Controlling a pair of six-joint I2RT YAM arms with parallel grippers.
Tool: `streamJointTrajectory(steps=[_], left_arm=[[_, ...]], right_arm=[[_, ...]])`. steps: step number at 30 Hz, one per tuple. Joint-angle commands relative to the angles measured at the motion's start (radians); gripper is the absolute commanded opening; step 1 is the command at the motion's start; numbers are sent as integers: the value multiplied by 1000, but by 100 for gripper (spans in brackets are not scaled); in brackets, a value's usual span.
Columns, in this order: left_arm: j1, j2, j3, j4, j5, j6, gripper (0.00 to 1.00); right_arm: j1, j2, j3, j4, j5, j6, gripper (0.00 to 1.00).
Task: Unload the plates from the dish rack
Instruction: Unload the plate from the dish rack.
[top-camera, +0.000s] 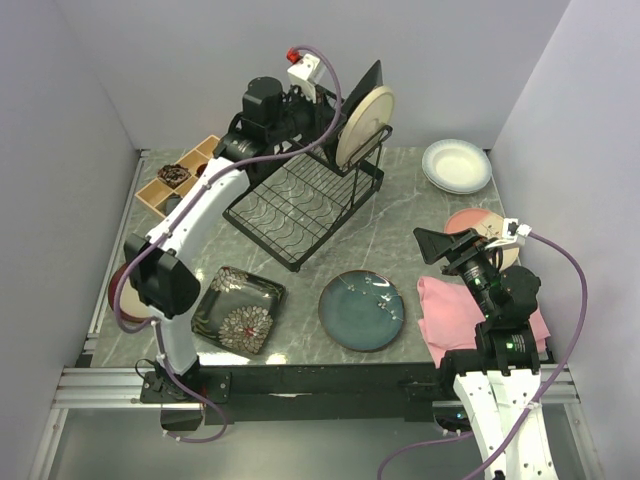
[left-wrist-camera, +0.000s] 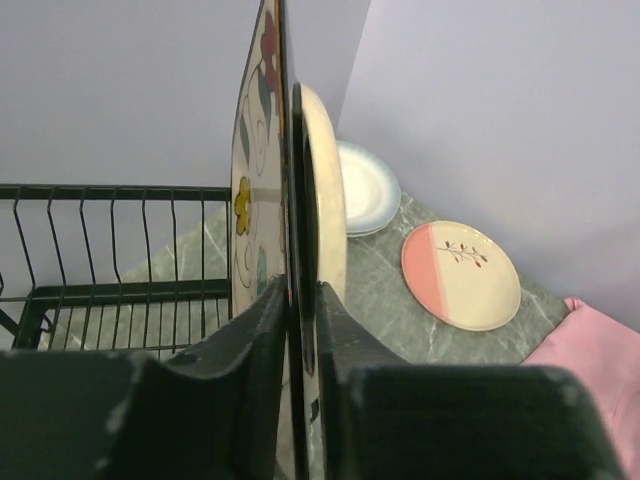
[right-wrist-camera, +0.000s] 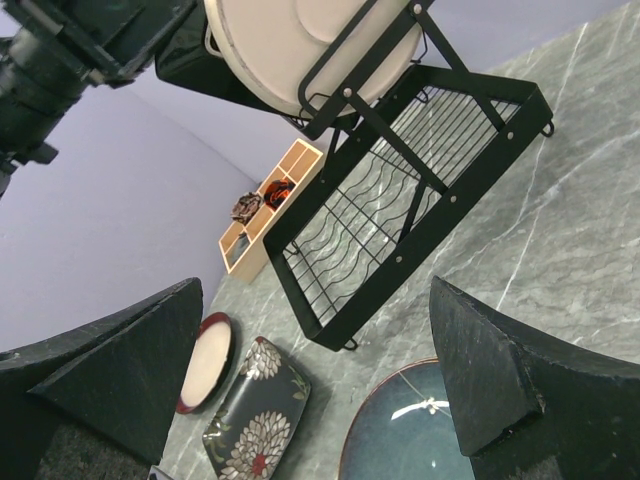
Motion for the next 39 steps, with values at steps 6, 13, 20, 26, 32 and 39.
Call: streamJointTrajectory(steps=[6, 13, 20, 26, 32, 39], left_arm=[[-13, -177, -91, 136, 31, 66, 38], [-14, -131, -39, 89, 39, 89, 40], [-14, 5, 122, 19, 27, 119, 42], [-14, 99, 199, 2, 44, 149, 35], [-13, 119, 178, 37, -35, 149, 35], [-13, 117, 152, 54, -64, 147, 35]], right_arm=[[2, -10, 6, 33, -7, -9, 100], [2, -10, 3, 39, -9, -5, 100], [2, -5, 4, 37, -7, -10, 100], [2, -1, 6, 31, 1, -16, 100], [1, 1, 6, 34, 1, -16, 100], [2, 4, 7, 31, 2, -18, 100]])
